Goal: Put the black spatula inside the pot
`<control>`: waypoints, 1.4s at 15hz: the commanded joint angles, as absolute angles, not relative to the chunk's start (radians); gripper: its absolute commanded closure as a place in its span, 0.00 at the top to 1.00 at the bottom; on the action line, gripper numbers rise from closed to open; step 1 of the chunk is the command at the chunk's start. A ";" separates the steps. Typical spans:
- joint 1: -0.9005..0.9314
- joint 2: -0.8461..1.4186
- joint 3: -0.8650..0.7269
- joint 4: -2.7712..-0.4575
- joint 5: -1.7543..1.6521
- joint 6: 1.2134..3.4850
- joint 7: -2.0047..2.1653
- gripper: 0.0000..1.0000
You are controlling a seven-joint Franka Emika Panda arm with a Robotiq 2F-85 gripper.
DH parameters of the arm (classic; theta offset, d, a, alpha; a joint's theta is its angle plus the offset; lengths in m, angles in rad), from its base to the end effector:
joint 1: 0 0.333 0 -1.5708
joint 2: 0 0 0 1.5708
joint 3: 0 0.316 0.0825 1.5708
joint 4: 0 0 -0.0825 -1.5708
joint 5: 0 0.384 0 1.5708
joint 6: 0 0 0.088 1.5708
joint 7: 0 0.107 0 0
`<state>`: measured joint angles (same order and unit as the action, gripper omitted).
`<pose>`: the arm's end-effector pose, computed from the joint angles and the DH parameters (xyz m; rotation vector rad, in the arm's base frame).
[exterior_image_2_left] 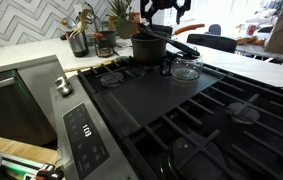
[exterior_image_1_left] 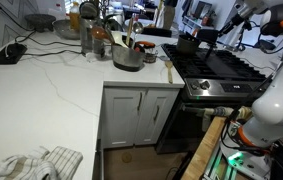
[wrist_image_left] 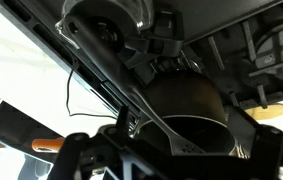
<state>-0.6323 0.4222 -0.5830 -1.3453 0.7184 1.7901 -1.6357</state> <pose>0.3588 -0.5863 0.5342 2.9894 0.5207 0.7573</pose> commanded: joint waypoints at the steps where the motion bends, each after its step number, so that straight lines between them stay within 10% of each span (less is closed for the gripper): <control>1: -0.702 0.409 -0.486 -1.336 0.676 1.800 -1.616 1.00; 21: -0.954 0.671 -0.147 -0.968 0.572 1.711 -1.788 1.00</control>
<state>-0.8882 0.5812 -0.2146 -1.0893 0.5775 1.7419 -1.7428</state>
